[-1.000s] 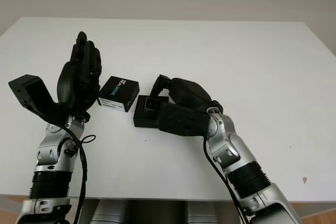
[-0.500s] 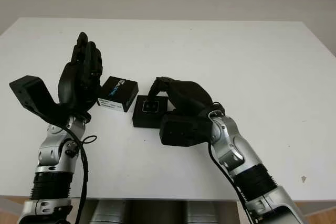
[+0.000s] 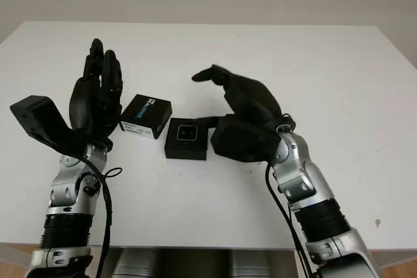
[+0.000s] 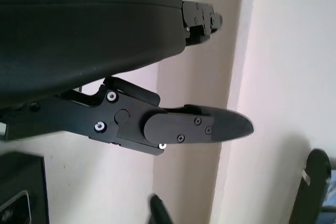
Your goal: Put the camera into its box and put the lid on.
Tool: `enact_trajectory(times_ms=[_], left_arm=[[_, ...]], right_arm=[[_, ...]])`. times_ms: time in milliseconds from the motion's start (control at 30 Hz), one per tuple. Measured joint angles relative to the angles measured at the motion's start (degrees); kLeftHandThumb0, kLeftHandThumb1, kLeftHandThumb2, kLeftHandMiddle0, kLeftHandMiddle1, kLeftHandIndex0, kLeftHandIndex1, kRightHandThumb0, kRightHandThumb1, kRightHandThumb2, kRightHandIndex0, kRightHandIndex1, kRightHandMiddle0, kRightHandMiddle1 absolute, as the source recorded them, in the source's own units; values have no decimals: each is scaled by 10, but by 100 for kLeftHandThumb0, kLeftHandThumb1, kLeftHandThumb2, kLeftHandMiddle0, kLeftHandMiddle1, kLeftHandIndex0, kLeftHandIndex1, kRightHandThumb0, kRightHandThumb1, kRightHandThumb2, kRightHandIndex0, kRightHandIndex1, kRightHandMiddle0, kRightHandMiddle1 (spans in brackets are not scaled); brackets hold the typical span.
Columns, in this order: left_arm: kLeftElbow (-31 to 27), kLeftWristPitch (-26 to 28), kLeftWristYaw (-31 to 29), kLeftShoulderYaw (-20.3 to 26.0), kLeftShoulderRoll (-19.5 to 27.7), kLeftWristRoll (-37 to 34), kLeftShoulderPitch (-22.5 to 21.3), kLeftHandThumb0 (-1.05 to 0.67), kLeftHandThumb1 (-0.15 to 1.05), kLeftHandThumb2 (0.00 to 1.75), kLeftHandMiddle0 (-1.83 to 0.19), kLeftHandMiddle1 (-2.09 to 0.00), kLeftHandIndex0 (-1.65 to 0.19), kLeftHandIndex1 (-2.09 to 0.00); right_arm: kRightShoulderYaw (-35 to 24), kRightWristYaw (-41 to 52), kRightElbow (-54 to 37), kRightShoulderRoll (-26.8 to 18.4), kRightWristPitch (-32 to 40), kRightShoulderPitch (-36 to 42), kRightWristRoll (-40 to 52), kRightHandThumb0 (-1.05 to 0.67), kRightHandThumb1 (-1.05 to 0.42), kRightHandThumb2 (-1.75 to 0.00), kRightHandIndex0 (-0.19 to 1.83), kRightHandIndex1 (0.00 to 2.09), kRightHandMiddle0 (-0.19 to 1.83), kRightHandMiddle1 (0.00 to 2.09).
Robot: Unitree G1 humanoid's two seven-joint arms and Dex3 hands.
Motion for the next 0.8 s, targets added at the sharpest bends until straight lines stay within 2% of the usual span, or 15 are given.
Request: enact_trajectory(times_ms=[167, 300, 400, 500, 633, 800], left_arm=[[3, -11, 8, -44, 90, 146, 9, -58, 103, 9, -18, -8, -9, -13], [-33, 78, 3, -81, 129, 247, 19, -62, 104, 7, -10, -4, -5, -8], [-67, 171, -10, -113, 133, 315, 20, -67, 105, 9, -7, -3, -2, -7], [-78, 231, -14, -149, 132, 373, 19, -70, 104, 8, -7, -4, -3, -6], [-74, 273, -9, -182, 123, 416, 11, -72, 105, 8, -8, -5, -4, -7], [-46, 305, 10, -201, 96, 436, -11, -74, 105, 9, -9, -6, -5, -6]], right_arm=[[-38, 22, -10, -10, 1, 0, 49, -62, -100, -7, 21, 5, 2, 91], [-55, 30, -18, -17, 14, 0, 64, -61, -103, -6, 22, 5, -3, 95], [-65, 20, -24, -17, 18, 0, 73, -59, -103, -5, 23, 6, -5, 102], [-75, 1, -27, -14, 18, 1, 78, -58, -103, -6, 23, 6, -7, 107], [-81, -5, -36, -14, 24, 7, 79, -56, -103, -5, 22, 6, -7, 108], [-82, -7, -47, -14, 29, 21, 80, -54, -104, -6, 21, 5, -8, 106]])
